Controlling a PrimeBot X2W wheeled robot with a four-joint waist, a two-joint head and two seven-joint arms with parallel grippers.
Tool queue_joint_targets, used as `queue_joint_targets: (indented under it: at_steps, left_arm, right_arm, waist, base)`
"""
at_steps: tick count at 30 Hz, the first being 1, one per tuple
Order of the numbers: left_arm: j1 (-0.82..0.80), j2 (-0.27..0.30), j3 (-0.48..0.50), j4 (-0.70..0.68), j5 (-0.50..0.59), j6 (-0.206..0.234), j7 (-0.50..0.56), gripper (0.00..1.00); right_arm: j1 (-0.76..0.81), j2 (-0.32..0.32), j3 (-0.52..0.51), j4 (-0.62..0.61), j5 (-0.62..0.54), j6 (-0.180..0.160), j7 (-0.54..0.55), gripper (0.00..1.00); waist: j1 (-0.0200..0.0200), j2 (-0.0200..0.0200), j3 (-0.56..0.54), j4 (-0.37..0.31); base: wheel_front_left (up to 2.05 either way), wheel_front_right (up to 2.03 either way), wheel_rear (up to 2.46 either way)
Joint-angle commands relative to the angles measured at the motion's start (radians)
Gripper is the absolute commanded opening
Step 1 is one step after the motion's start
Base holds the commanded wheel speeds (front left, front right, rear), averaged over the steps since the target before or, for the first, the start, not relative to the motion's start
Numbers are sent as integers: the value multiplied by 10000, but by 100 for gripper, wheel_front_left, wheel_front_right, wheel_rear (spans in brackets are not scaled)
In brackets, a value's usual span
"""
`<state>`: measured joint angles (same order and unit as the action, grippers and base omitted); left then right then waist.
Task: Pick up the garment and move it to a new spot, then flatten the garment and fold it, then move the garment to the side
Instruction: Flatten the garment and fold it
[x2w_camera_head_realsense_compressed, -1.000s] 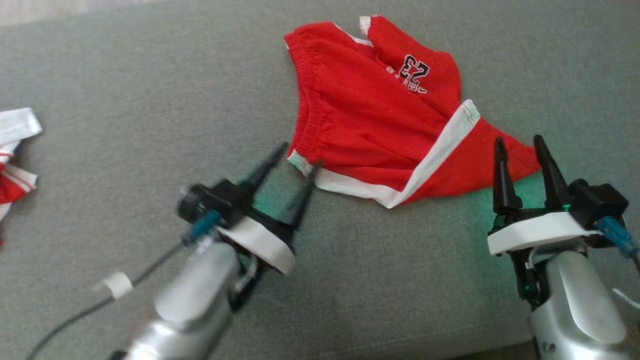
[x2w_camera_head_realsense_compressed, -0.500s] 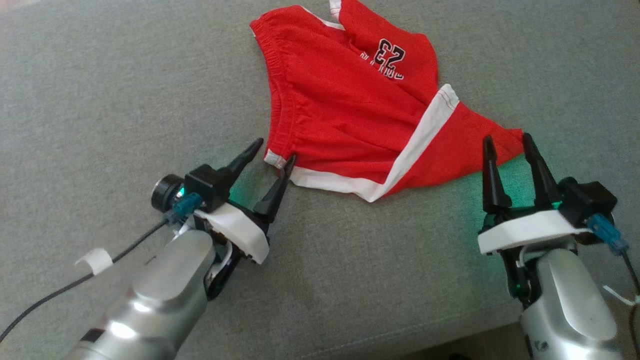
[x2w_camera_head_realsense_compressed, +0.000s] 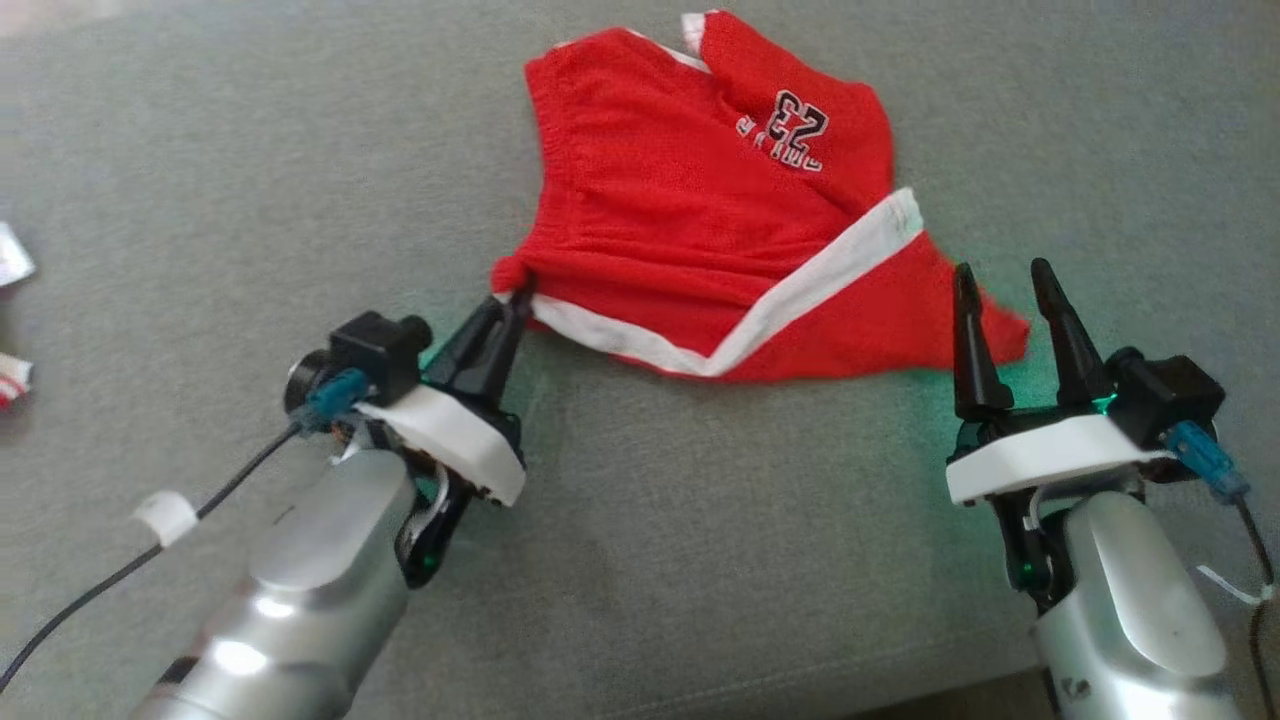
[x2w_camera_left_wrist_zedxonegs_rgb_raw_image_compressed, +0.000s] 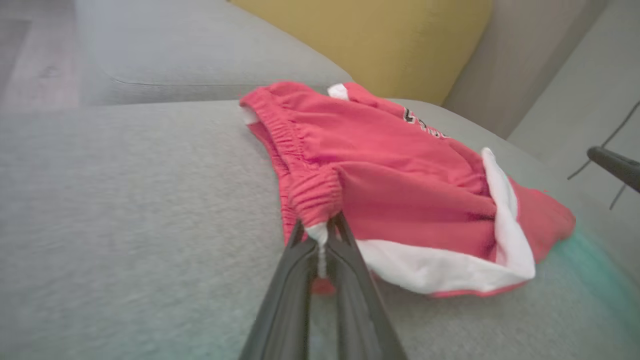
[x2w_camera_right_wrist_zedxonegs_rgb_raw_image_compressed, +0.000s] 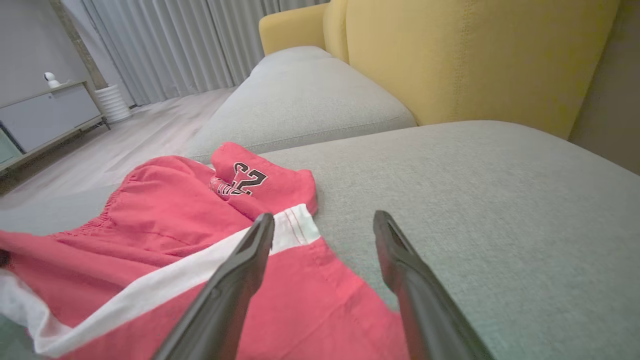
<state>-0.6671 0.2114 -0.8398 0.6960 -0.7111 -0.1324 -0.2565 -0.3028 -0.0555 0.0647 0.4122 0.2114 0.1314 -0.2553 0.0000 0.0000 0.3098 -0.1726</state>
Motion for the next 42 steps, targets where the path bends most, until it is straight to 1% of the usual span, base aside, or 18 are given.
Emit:
queue_joint_targets:
  at_steps: [1,7,9,16,20,21,22,23,29,35,38,42]
  left_arm:
    - [23,156,621,-203,106,18,-53,0]
    - [996,-42,1878,47,746,18,-53,0]
    - [1544,-132,2534,328,1018,64,-53,0]
    - [2742,-479,4331,263,1664,551,-53,0]
    - [3241,-760,4879,282,2061,485,-53,0]
    - [3309,-813,4986,269,2167,450,-53,28]
    - [3371,-862,5116,223,2271,424,-53,80]
    - [3432,-902,5248,148,2402,406,-53,100]
    - [3940,-943,5990,-498,3498,423,-53,100]
    - [4993,-1024,6720,-1543,4703,813,-53,100]
    - [5587,-1203,7081,-2064,5072,1001,-53,100]
    - [6035,-1373,7345,-2426,5314,1109,-53,100]
  right_arm:
    - [-69,48,259,-314,67,-7,-64,100]
    - [196,50,343,-127,135,-7,-64,100]
    - [318,51,433,-21,199,-7,-64,100]
    - [627,52,622,172,378,-7,-65,100]
    - [803,52,764,268,479,-7,-65,100]
    - [828,52,809,288,506,-7,-65,100]
    - [846,52,858,299,524,-7,-65,100]
    - [858,52,903,300,541,-7,-65,100]
    - [889,52,1075,206,460,-7,-65,100]
    - [1143,52,1218,285,-131,-7,-65,100]
    - [1282,52,1202,414,-479,-7,-65,100]
    - [1370,52,1221,575,-671,-7,-65,100]
  waist:
    - [0,0,-197,255]
    - [0,0,-706,986]
    - [0,0,-998,1267]
    - [0,0,-1704,1669]
    - [0,0,-2024,1794]
    - [0,0,-2087,1813]
    - [0,0,-2142,1828]
    - [0,0,-2192,1834]
    - [0,0,-2487,1734]
    - [0,0,-2857,1610]
    - [0,0,-2958,1622]
    - [0,0,-3040,1662]
  base:
    - [0,0,0]
    - [0,0,0]
    - [0,0,0]
    - [0,0,0]
    - [0,0,0]
    - [0,0,0]
    - [0,0,0]
    - [0,0,0]
    - [0,0,0]
    - [0,0,0]
    - [0,0,0]
    - [0,0,0]
